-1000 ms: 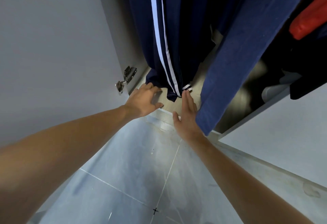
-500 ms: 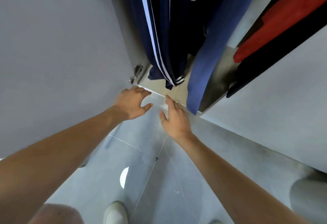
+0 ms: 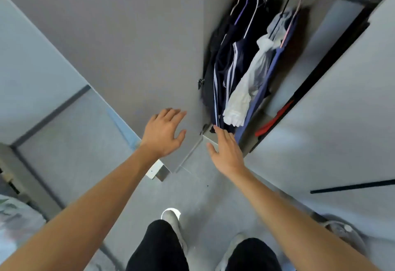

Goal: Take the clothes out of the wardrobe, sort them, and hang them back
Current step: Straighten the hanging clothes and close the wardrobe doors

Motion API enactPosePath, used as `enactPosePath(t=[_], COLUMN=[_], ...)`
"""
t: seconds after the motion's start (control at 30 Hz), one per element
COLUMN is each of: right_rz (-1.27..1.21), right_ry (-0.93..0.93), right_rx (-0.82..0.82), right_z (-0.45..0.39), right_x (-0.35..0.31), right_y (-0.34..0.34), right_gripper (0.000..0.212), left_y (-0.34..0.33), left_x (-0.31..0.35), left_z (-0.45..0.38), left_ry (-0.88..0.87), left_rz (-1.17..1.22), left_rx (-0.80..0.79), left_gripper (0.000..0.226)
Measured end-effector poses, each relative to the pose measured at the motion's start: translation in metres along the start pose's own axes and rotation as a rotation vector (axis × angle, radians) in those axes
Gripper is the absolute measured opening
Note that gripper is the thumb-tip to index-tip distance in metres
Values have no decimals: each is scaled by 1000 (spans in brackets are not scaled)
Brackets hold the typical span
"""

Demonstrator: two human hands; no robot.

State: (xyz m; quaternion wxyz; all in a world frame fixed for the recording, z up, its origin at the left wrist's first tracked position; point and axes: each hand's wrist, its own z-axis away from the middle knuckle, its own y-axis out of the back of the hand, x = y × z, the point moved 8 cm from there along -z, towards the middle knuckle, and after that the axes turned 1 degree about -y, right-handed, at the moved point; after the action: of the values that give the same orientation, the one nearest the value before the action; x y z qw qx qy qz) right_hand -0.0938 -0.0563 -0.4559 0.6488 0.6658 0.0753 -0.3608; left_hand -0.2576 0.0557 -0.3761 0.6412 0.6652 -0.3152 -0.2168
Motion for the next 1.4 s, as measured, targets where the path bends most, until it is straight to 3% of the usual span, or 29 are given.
enactPosePath(t=[0.17, 0.33, 0.53, 0.73, 0.9, 1.13, 1.27, 1.4], right_rz=[-27, -128, -161, -160, -68, -89, -155, -287], right_ry=[163, 286, 250, 113, -3, 24, -2, -22], right_rx=[75, 138, 165, 281, 367, 388, 443, 518], right_z=[32, 28, 26, 4, -11, -1, 26, 59], right_x=[-131, -238, -323, -375, -392, -377, -333, -274], right_y=[86, 108, 96, 108, 115, 115, 132, 162], right_gripper=[63, 59, 94, 116, 118, 110, 83, 40], left_y=[156, 256, 340, 395, 395, 388, 380, 371], left_x=[-7, -28, -51, -92, -104, -85, -47, 15], left_z=[49, 74, 101, 84, 70, 70, 64, 46], left_ry=[0, -139, -348, -358, -411, -477, -620, -787], left_rz=[-32, -182, -329, -397, -367, -297, -352, -412], left_rx=[175, 316, 497, 590, 571, 630, 717, 803], left_gripper=[59, 52, 52, 65, 73, 75, 74, 77])
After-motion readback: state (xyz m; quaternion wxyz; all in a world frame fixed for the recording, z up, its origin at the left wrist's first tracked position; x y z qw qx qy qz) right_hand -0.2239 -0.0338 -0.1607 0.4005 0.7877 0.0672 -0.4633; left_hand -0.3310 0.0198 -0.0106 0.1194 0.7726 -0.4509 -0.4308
